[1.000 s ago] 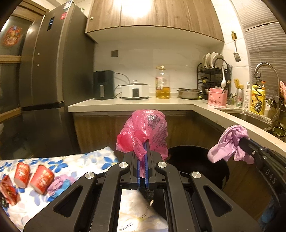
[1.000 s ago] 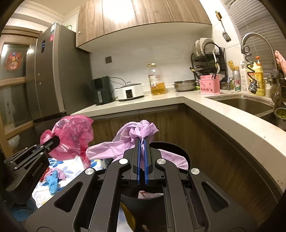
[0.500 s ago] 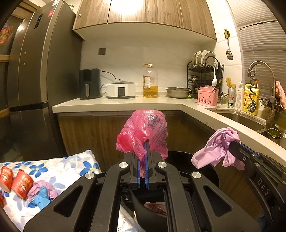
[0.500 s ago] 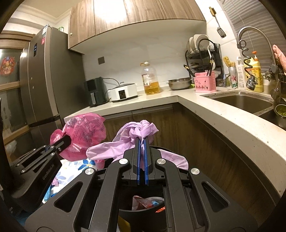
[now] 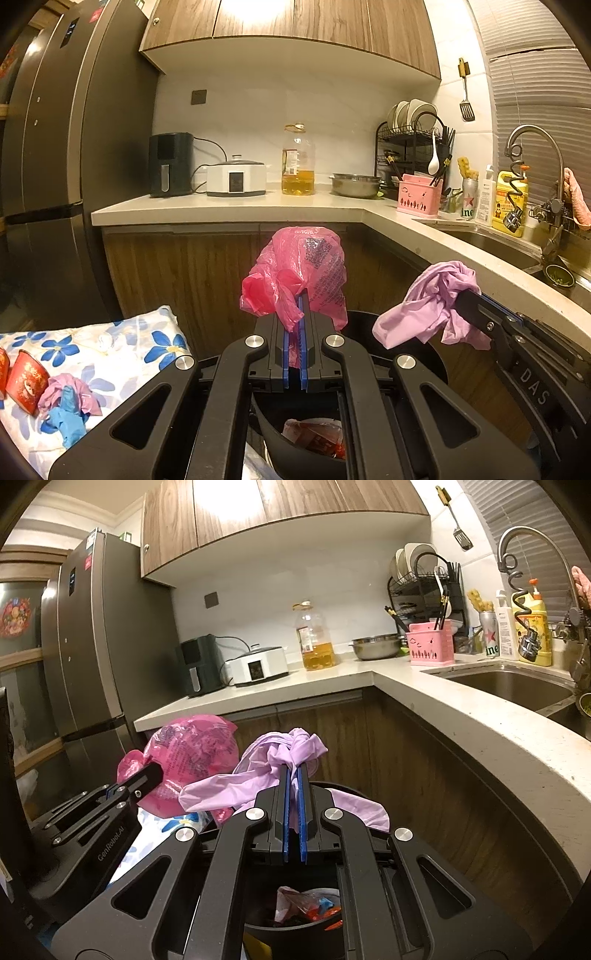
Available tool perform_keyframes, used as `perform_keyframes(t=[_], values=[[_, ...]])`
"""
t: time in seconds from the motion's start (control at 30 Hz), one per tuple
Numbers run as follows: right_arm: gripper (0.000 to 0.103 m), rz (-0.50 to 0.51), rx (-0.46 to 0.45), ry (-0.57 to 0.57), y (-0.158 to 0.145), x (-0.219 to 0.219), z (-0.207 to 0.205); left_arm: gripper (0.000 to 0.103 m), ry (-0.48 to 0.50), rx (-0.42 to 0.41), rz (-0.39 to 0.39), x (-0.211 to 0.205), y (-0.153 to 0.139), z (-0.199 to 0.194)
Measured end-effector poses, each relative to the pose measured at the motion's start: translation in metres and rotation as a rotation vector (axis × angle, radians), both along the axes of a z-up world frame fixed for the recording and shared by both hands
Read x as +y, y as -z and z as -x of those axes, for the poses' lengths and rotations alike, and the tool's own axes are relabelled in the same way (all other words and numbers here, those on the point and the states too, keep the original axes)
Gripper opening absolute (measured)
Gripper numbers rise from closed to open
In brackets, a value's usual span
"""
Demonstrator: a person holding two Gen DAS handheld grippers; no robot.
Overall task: Collect trash
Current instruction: 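Open both tools to drop the pink bag and glove into the bin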
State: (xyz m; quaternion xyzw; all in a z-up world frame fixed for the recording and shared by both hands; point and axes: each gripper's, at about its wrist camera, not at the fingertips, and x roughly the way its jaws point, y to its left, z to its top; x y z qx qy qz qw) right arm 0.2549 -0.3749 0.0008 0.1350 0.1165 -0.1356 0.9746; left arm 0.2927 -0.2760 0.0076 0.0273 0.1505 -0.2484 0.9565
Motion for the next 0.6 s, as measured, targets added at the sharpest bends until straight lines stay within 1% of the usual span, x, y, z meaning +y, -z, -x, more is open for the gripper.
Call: perform_keyframes(t=[0.23, 0.27, 0.33, 0.37, 0.4, 0.43, 0.47, 0.53, 0.6], values=[[0.006, -0.004, 0.01, -0.016, 0.002, -0.001, -0.007, 0.005, 0.024, 0.023, -0.001, -0.001, 0.005, -0.006], [0.006, -0.004, 0.013, -0.018, 0.002, -0.002, -0.008, 0.008, 0.026, 0.025, -0.002, -0.001, 0.006, -0.007], [0.009, -0.008, 0.019, -0.019, 0.003, -0.003, -0.009, 0.012, 0.031, 0.029, -0.001, -0.001, 0.007, -0.008], [0.01, -0.011, 0.023, -0.02, 0.003, -0.004, -0.01, 0.013, 0.032, 0.033, -0.001, -0.001, 0.007, -0.009], [0.013, -0.015, 0.027, -0.022, 0.004, -0.005, -0.012, 0.014, 0.034, 0.036, 0.0, -0.001, 0.008, -0.009], [0.018, -0.017, 0.032, -0.021, 0.004, -0.006, -0.012, 0.017, 0.036, 0.041, 0.001, 0.0, 0.009, -0.009], [0.02, -0.017, 0.036, -0.018, 0.005, -0.007, -0.013, 0.023, 0.036, 0.044, 0.003, 0.001, 0.01, -0.01], [0.03, -0.018, 0.036, -0.013, 0.006, -0.008, -0.013, 0.032, 0.031, 0.044, 0.01, 0.004, 0.011, -0.01], [0.035, -0.021, 0.035, -0.004, 0.007, -0.01, -0.011, 0.037, 0.026, 0.048, 0.021, 0.007, 0.012, -0.011]])
